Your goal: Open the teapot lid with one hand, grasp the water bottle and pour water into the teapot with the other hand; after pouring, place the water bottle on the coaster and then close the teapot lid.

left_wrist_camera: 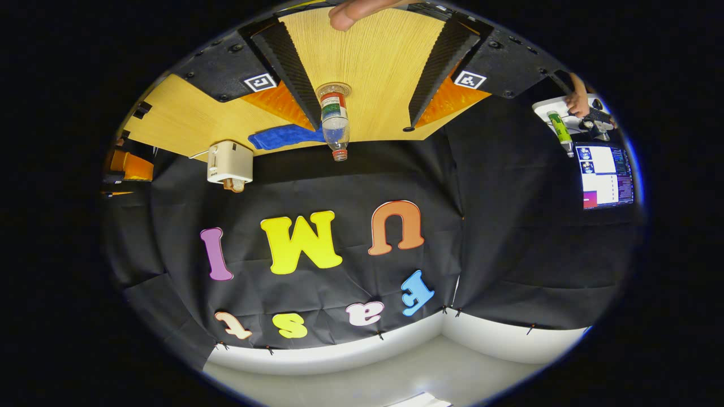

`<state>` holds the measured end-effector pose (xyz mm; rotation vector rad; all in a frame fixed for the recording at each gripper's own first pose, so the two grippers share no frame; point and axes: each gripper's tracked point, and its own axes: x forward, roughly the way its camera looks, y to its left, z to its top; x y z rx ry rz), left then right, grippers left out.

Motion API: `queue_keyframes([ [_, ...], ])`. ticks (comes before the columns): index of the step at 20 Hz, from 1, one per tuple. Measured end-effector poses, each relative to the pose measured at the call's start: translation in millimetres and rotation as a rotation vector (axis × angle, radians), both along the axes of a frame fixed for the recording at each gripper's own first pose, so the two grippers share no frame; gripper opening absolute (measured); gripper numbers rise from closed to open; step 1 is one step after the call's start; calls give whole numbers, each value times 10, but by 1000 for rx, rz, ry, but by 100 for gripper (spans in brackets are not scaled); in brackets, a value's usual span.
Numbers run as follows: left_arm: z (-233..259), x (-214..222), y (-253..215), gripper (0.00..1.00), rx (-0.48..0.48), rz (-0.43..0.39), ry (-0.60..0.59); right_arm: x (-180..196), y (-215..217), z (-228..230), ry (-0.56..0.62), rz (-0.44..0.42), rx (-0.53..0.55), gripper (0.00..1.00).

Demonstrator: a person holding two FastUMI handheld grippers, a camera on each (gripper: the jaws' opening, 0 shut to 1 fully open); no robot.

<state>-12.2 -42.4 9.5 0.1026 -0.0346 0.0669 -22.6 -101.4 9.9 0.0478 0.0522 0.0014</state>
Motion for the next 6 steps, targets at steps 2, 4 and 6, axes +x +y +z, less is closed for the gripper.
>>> queue_keyframes([
  [2,17,5,12,98,-13,2,-9,11,4,-19,5,-2,7,96],
  [4,-1,13,13,98,-29,-3,-3,33,10,-36,8,-6,5,96],
  [6,-21,24,29,98,-40,2,5,37,20,-52,13,-8,-1,96],
])
